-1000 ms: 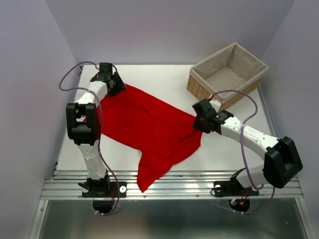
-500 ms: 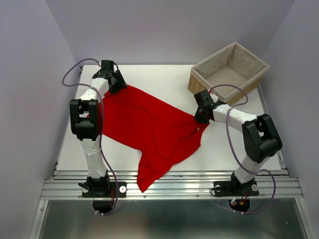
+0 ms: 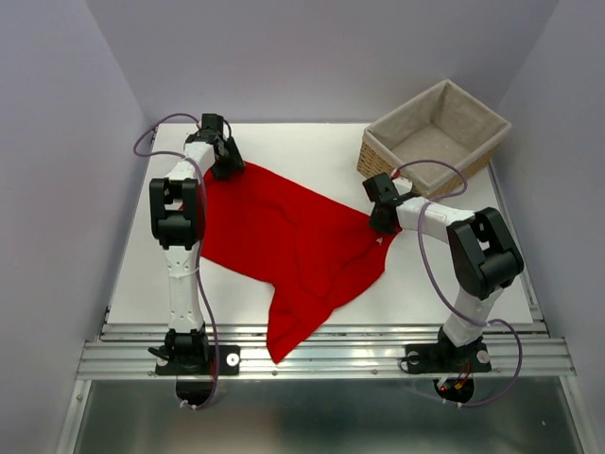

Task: Roll the t-shirts
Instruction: Fold the T-shirt at the center of the board.

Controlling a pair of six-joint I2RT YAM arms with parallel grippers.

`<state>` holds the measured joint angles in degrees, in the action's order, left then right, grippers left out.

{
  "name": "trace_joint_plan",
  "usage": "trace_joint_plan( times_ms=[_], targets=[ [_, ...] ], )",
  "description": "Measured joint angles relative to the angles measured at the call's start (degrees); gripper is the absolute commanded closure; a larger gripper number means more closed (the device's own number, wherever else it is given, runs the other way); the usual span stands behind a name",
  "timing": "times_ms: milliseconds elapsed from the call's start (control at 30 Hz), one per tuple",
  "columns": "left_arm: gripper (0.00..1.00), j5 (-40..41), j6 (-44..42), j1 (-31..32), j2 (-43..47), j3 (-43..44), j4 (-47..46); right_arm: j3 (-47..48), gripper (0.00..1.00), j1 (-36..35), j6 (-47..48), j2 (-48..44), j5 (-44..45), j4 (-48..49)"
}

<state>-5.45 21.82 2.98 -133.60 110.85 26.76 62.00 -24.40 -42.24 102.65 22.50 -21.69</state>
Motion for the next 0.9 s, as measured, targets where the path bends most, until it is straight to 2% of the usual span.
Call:
trace_joint_plan(
  times_ms=[133,333,533,733,900],
  targets=[
    [0.38,-0.6,-0.3,0.0,-4.2,7.1,2.4,1.9,0.75,0.0,0.0,1.7,3.9,-0.3],
    [0.37,-2.1,-0.4,0.0,-9.2,16.5,5.4,2.8,0.63,-0.1,0.5,1.9,5.5,-1.7],
    [0.37,-3.1,-0.4,0.0,-9.0,16.4,6.1,3.3,0.57,-3.0,2.2,-4.1,4.3,-2.9],
    [0.37,-2.5,-1.1,0.0,-0.8,10.9,7.0,9.6,0.54,-14.6,2.0,-7.9,6.1,-3.8],
    [0.37,0.0,-1.9,0.0,14.7,1.8,5.9,14.2,0.51,-27.5,1.4,-4.0,7.5,-7.2]
  ],
)
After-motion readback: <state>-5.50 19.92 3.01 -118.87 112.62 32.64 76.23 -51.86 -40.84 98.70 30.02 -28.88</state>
